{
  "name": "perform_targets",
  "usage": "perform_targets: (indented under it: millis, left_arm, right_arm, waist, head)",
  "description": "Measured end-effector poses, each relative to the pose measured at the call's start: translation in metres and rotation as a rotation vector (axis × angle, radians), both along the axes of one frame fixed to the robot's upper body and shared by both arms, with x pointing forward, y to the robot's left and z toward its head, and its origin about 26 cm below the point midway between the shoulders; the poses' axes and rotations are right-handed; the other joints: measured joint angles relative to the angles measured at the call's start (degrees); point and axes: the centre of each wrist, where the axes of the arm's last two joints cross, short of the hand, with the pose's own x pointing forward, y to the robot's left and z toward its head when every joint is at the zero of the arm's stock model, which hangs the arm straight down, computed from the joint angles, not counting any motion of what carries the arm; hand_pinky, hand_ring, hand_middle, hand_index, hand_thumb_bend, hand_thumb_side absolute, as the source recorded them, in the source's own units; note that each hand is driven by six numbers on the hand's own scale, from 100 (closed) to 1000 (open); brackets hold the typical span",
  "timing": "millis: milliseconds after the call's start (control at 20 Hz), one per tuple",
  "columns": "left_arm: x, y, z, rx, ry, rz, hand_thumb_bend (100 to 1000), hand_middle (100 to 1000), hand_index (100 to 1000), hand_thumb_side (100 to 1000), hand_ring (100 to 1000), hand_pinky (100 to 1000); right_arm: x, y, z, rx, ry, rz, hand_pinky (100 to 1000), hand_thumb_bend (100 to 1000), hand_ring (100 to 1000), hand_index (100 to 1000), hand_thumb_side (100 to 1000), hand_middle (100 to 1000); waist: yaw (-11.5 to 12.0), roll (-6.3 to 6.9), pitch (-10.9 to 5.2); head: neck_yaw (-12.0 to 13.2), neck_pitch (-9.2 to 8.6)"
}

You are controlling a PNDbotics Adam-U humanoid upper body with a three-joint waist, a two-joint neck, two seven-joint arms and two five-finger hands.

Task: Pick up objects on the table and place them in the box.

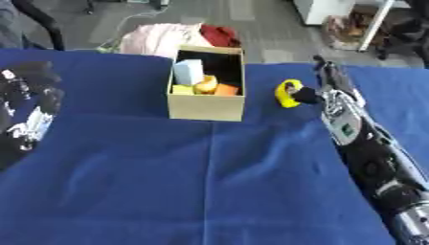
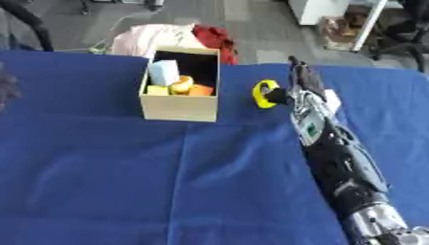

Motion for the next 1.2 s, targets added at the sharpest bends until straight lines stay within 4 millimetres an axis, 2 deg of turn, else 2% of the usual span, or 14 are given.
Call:
perform_targets:
  millis: [200, 250, 450, 550, 800, 1200]
  left_arm:
    - [0.0, 0.0, 0.0, 0.0, 0.0, 0.0, 313, 654, 827, 569, 637, 822]
    - [0.0, 0.0, 0.0, -0.001, 0.0, 0.0, 313, 654, 827, 569, 637, 822]
    - [0.0, -0.001, 0.0, -0.007, 0.0, -0.001, 309, 655, 827, 570, 637, 822]
    - [0.0, -0.001, 0.0, -0.008, 0.0, 0.0, 308, 655, 827, 569, 638, 823]
    - [0.0, 0.0, -0.001, -0.009, 0.0, 0.002, 306, 655, 827, 569, 638, 823]
    - [-0.001, 0.001, -0.003, -0.009, 0.009, 0.006, 304, 656, 827, 568, 635, 824]
  right_arm:
    - [0.0, 0.005, -0.006, -0.003, 0.062, 0.034, 748, 278, 724, 848, 270, 680]
    - [0.0, 0.005, -0.007, -0.006, 0.075, 0.044, 736, 246, 694, 780, 218, 621]
    - [-0.001, 0.005, -0.008, -0.02, 0.086, 0.082, 709, 150, 631, 645, 100, 512]
    - [-0.001, 0.007, -0.006, -0.034, 0.078, 0.109, 692, 127, 600, 593, 100, 466]
    - [-0.001, 0.013, 0.012, -0.073, -0.021, 0.174, 671, 119, 574, 567, 100, 434]
    - [-0.004, 0.031, 0.071, -0.071, -0.289, 0.261, 666, 110, 573, 584, 100, 443]
  waist:
    - [0.1, 0.0, 0.0]
    - [0.1, 0.0, 0.0]
    - [0.1, 0.0, 0.0]
    - [-0.1, 0.0, 0.0]
    - [-0.5, 0.0, 0.0]
    - [-0.5, 0.0, -0.03]
  head:
    - [-0.1, -0.18]
    - [-0.1, -0.18]
    - [-0.1, -0.18]
    - [-0.1, -0.18]
    - [0.0, -0.17]
    - [0.2, -0.13]
